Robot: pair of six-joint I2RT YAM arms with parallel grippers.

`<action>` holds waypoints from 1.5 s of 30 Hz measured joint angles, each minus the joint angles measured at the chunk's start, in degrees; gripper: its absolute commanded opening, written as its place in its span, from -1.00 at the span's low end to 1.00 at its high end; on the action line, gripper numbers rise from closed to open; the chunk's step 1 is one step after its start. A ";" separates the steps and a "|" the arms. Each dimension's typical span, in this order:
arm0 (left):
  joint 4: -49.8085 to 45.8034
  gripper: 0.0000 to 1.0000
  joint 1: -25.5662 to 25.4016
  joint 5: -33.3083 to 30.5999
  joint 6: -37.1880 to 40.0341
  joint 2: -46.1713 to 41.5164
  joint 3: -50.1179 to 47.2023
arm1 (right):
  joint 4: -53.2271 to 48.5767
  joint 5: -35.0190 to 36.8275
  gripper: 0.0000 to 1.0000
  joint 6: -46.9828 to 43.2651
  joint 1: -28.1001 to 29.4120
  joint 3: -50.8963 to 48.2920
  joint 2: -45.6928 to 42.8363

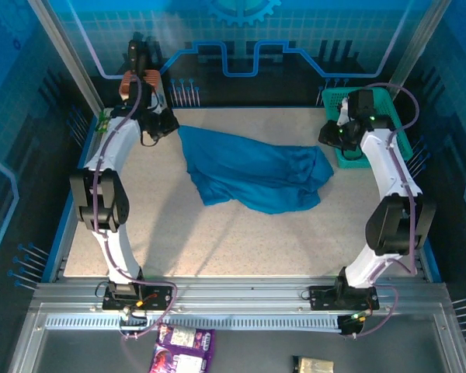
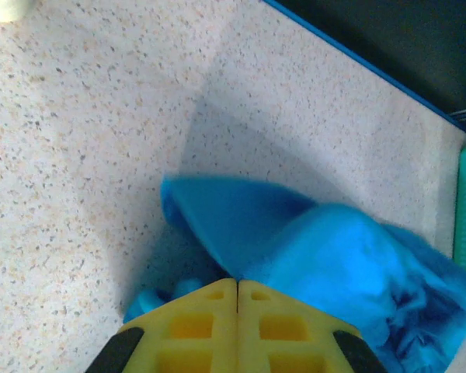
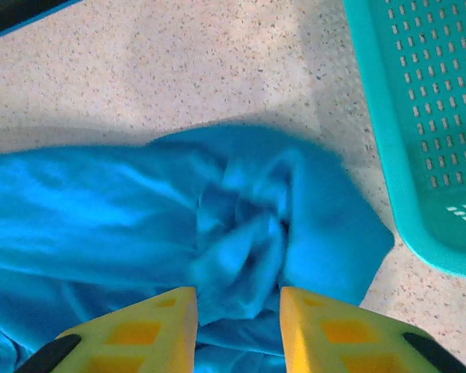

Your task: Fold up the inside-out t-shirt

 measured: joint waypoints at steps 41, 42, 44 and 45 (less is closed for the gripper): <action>2.99 -1.00 -2.14 -0.46 0.85 -16.96 -14.80 | 4.48 17.14 -0.02 -5.33 15.69 0.37 20.02; 2.99 -1.00 -2.14 -0.46 0.87 -17.03 -14.80 | 4.50 18.01 -0.02 -5.68 15.78 1.42 21.11; 3.02 -1.00 -2.14 -0.46 0.87 -17.11 -14.84 | 4.63 19.52 -0.05 -6.36 15.85 3.15 23.21; 3.02 -1.00 -2.14 -0.48 0.87 -17.18 -14.93 | 4.61 19.98 -0.09 -6.60 15.85 3.45 23.76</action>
